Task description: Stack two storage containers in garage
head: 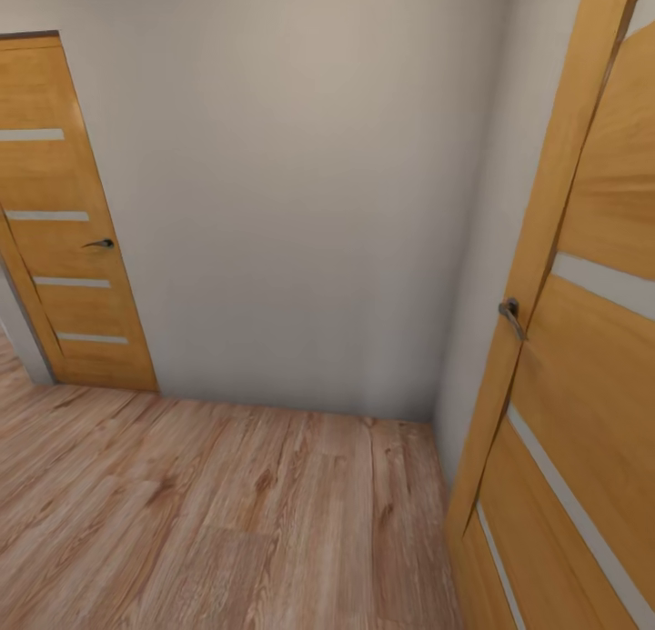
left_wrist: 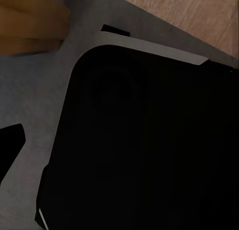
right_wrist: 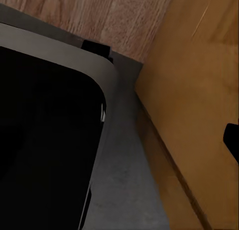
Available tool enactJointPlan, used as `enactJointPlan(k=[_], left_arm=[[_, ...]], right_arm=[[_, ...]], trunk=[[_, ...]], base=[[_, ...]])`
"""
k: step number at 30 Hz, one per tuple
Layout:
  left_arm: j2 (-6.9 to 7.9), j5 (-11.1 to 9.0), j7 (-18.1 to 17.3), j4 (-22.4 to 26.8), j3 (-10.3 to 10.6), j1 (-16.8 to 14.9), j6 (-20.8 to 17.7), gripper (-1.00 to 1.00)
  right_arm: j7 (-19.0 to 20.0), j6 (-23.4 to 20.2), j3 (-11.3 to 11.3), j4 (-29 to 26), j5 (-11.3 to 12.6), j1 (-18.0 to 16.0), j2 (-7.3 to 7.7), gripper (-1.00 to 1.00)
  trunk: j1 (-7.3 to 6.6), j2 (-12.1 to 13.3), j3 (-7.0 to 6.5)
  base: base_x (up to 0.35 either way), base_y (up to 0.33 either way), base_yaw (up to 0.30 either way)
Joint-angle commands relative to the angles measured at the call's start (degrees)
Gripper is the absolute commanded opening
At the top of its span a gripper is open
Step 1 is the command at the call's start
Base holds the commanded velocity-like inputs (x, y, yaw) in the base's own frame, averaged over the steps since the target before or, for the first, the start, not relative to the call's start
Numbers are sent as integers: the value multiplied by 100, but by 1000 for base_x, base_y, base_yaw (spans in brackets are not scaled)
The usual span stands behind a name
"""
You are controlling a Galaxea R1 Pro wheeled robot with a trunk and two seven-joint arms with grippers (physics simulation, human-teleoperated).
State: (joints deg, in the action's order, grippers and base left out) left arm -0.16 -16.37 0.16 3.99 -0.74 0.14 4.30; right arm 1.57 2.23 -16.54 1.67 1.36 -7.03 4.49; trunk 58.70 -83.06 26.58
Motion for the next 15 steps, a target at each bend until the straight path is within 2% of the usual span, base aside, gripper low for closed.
enactJointPlan(k=[1,15], left_arm=[[-1,-24,2,6,-5,2,10,100],[7,-24,9,6,-5,2,10,100]], right_arm=[[17,23,-25,18,14,-8,0,100],[16,23,-25,18,14,-8,0,100]], trunk=[[3,-2,5],[3,-2,5]], base=[[320,0,0],[322,0,0]])
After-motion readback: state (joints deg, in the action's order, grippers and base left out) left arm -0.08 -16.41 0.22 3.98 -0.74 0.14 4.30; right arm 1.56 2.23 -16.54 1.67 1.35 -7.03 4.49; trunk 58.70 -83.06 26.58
